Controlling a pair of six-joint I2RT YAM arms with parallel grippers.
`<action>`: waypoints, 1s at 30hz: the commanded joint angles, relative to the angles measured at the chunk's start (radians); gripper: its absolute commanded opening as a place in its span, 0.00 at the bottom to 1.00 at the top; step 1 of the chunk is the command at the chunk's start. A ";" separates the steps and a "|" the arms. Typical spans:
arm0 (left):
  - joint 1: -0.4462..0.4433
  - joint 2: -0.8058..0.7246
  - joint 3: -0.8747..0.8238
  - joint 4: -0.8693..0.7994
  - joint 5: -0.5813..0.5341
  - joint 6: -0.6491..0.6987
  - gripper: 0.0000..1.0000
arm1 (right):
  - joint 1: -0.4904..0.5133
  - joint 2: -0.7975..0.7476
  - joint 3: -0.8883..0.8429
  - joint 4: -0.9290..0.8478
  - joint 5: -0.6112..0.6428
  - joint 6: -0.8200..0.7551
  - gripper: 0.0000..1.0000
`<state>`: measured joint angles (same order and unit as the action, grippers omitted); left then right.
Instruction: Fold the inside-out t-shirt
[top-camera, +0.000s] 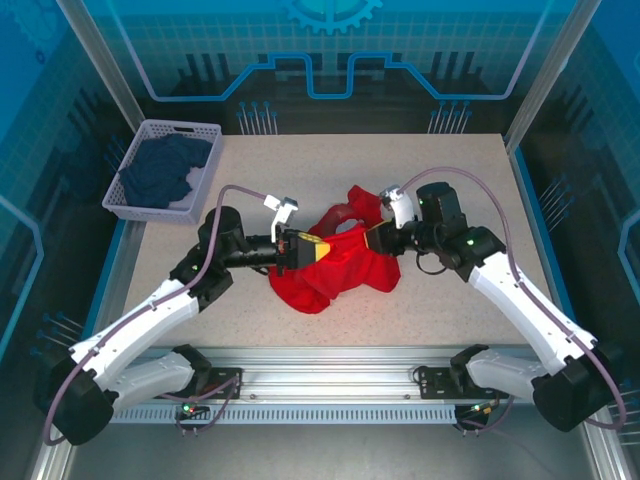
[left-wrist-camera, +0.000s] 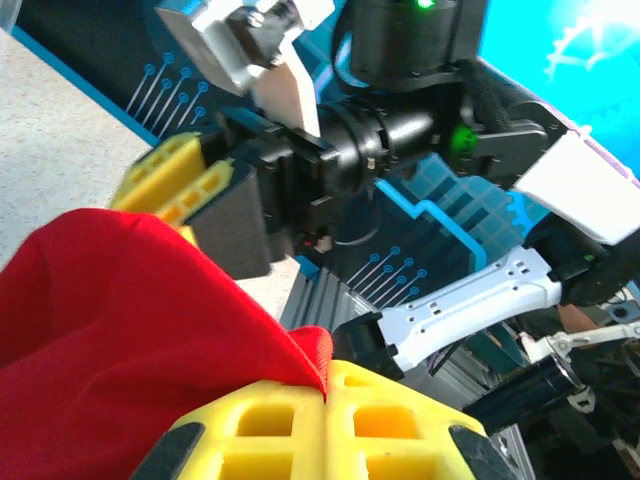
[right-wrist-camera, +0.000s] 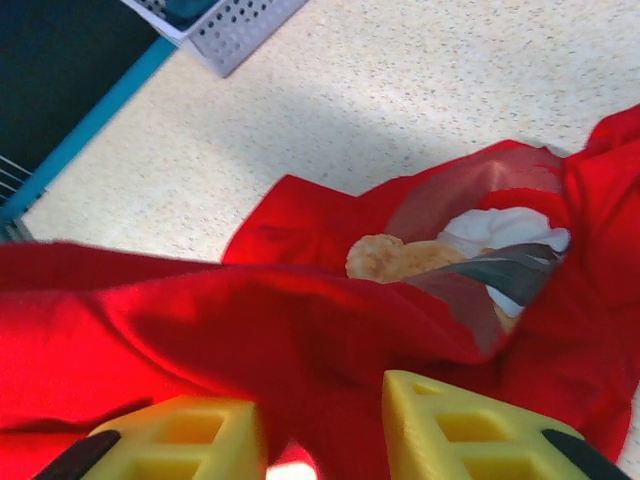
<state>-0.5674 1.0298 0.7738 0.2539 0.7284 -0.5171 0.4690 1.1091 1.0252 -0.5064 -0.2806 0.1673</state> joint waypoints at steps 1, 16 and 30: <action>0.004 0.002 0.051 -0.062 -0.053 0.062 0.00 | 0.058 -0.105 -0.024 0.030 0.000 -0.092 0.42; 0.004 0.003 0.059 -0.096 -0.055 0.074 0.00 | 0.247 -0.073 -0.086 0.264 -0.092 -0.128 0.23; 0.004 0.003 0.058 -0.099 -0.077 0.076 0.00 | 0.232 -0.140 -0.197 0.285 -0.215 -0.071 0.36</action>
<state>-0.5674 1.0351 0.7967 0.1608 0.6643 -0.4675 0.7067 0.9909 0.8642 -0.2646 -0.4274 0.0624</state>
